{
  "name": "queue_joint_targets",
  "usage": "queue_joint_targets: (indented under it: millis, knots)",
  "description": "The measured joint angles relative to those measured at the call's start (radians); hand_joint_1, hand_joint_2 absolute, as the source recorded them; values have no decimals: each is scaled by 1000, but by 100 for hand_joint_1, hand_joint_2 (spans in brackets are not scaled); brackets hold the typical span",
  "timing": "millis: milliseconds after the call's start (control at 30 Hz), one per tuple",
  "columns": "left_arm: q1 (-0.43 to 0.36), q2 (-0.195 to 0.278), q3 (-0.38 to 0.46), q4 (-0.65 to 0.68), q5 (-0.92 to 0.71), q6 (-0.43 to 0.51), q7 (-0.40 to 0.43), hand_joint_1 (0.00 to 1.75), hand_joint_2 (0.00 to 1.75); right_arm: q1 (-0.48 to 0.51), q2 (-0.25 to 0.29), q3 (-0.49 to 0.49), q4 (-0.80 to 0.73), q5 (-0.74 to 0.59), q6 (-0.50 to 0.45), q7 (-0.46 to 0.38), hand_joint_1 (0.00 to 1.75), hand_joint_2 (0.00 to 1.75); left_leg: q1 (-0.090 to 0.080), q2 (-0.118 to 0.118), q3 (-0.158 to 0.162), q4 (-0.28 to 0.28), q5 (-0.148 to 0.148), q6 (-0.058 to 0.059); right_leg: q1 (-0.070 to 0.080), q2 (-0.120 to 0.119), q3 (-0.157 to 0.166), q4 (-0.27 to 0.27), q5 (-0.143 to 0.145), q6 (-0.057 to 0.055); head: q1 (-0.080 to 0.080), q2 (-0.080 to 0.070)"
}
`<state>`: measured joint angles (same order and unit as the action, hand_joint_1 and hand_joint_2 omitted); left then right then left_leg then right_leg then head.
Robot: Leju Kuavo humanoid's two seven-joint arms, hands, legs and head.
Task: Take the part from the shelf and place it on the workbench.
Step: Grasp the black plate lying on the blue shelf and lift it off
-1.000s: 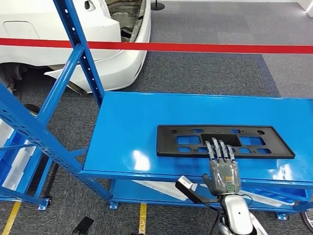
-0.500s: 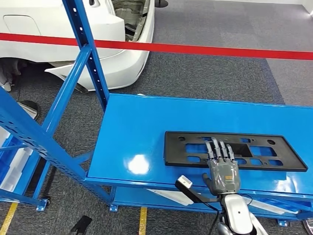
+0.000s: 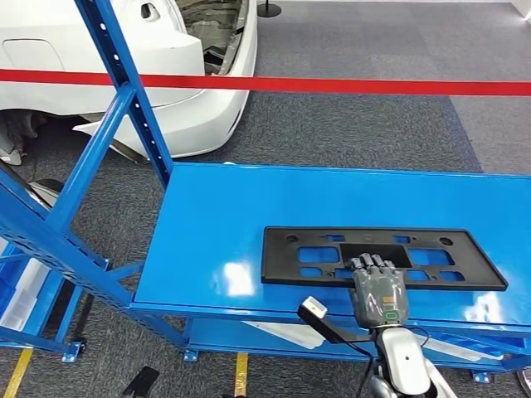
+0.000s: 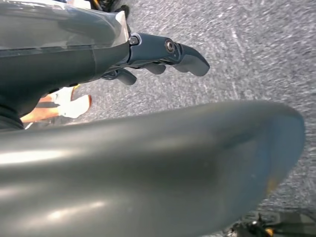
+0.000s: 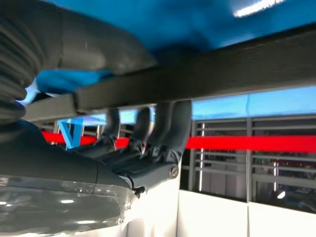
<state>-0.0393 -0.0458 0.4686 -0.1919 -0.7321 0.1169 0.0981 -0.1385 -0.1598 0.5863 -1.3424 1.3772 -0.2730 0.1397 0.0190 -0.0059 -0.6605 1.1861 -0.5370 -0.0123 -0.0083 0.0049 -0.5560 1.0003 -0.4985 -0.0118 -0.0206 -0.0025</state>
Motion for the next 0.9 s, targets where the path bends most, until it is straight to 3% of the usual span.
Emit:
queue_joint_targets:
  millis: [67,100,233,300,367,400,433,467,533,600,700,767,867,900]
  knots:
    - [-2,0,0,0,0,-1,-2,0,0,-2,0,0,-1,-3,0,0,175,175,-2,0,58,-120,45,7,4,1,3,4,-6,8,0,0]
    - [-3,0,1,0,0,-1,-3,0,0,-2,-1,-1,-1,-4,0,-1,175,175,-3,0,70,-148,49,10,5,2,2,6,-7,13,1,0]
    - [-2,0,1,0,0,-5,-6,0,0,-1,-2,1,-4,-7,0,-3,175,175,-3,1,74,-162,48,28,4,1,-4,18,-21,35,2,0]
    - [-4,0,1,0,0,-7,-9,0,0,0,-3,2,-6,-12,0,-4,175,175,1,2,75,-165,51,37,2,0,-39,103,-73,44,3,0]
    - [-3,0,2,0,0,-9,-14,0,0,3,-5,3,-6,-18,0,-5,175,175,1,2,75,-165,50,40,0,0,-105,241,-134,51,4,0]
    - [-2,0,2,0,0,-10,-16,0,0,5,-5,4,-6,-21,0,-5,175,175,1,2,75,-165,50,41,0,0,-129,287,-144,52,4,0]
    - [-2,0,3,0,0,-11,-17,0,0,6,-5,4,-6,-24,0,-6,175,175,1,1,76,-165,49,41,0,0,-135,295,-134,52,4,0]
    - [-2,0,4,0,0,-12,-20,0,0,6,-6,4,-7,-26,0,-6,175,175,1,1,77,-165,49,40,0,0,-121,259,-104,51,4,0]
    - [-3,0,8,0,0,-13,-25,0,0,4,-6,3,-9,-33,0,-7,175,175,-1,-1,82,-165,46,37,1,0,-56,115,-29,43,4,0]
    - [-3,-1,12,0,-2,-15,-31,0,0,4,-8,1,-14,-44,-2,-10,175,175,-3,-2,82,-164,44,31,5,0,-14,19,4,34,3,0]
    - [-2,-1,15,0,-12,-15,-36,0,0,6,-11,-6,-27,-58,-5,-15,175,175,-1,-3,82,-166,43,15,7,0,-10,2,6,20,2,0]
    - [-2,-1,17,0,-14,-15,-37,0,0,6,-12,-11,-36,-65,-6,-16,175,175,-1,-2,71,-136,17,7,2,-2,-6,-9,13,6,1,0]
    - [-2,-2,19,0,-16,-15,-40,0,0,11,-13,-21,-49,-91,-15,-21,175,175,0,-2,-4,36,-71,-2,0,-4,-4,-14,16,-1,0,0]
    - [-1,-2,21,0,-17,-15,-41,0,0,15,-13,-26,-58,-103,-20,-24,175,175,0,-2,-28,86,-86,-4,0,-5,-4,-14,16,-1,0,0]
